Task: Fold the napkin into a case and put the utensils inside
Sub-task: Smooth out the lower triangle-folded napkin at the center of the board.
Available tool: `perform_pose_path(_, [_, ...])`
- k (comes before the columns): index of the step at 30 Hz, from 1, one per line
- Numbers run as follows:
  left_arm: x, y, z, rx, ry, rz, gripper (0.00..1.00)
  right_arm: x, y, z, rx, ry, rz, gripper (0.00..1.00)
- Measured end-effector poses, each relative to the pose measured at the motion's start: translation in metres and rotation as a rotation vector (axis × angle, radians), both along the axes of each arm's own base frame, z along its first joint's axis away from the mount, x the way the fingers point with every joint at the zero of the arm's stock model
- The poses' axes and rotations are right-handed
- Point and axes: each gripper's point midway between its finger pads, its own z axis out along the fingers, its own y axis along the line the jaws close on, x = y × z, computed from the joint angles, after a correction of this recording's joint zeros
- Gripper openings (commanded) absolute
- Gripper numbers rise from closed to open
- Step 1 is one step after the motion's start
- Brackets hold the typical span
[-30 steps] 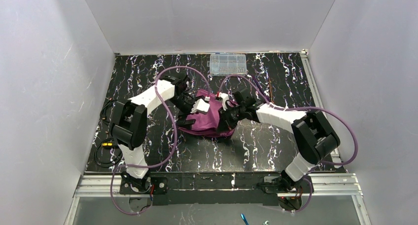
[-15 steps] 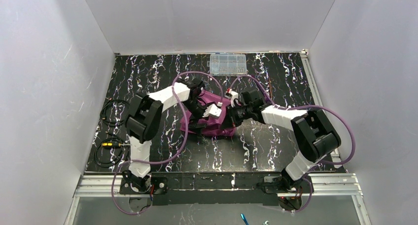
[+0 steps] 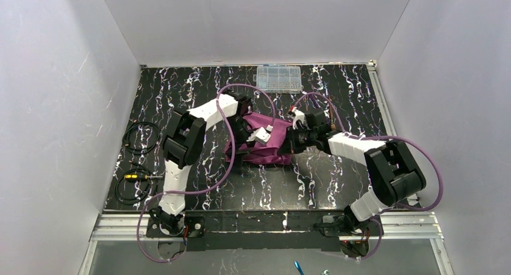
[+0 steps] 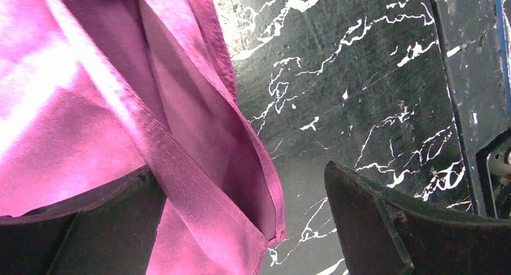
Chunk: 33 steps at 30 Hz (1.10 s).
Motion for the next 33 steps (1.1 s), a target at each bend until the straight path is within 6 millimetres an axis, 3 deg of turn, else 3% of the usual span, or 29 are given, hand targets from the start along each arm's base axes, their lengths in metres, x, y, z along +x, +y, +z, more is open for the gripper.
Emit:
perform_pose_path(6, [-0.008,0.005,-0.011,0.022,0.005,-0.028,0.98,0.017,-0.011,0.003,0.016,0.018,-0.090,0.01])
perform_pose_path(12, [-0.006,-0.003,-0.013,0.044,-0.022,-0.002,0.98,0.031,-0.019,0.002,0.041,0.051,-0.168,0.02])
perform_pose_path(15, [-0.005,-0.005,-0.014,0.056,-0.044,0.005,0.98,0.033,-0.018,0.004,0.062,0.060,-0.170,0.24])
perform_pose_path(19, [-0.004,-0.005,-0.016,0.073,-0.079,0.009,0.84,0.026,-0.015,0.007,0.079,0.063,-0.131,0.54])
perform_pose_path(21, [-0.002,-0.006,-0.017,0.081,-0.088,0.016,0.83,0.022,-0.016,0.011,0.080,0.056,-0.110,0.72])
perform_pose_path(23, [-0.001,-0.006,-0.018,0.082,-0.096,0.017,0.83,0.016,-0.019,0.019,0.067,0.023,-0.083,0.84])
perform_pose_path(27, [-0.001,-0.006,-0.018,0.082,-0.100,0.014,0.82,0.013,-0.029,0.045,0.022,-0.096,-0.041,0.98])
perform_pose_path(33, [-0.001,-0.004,-0.019,0.079,-0.121,0.004,0.86,0.017,-0.044,0.092,-0.133,-0.369,0.025,0.98])
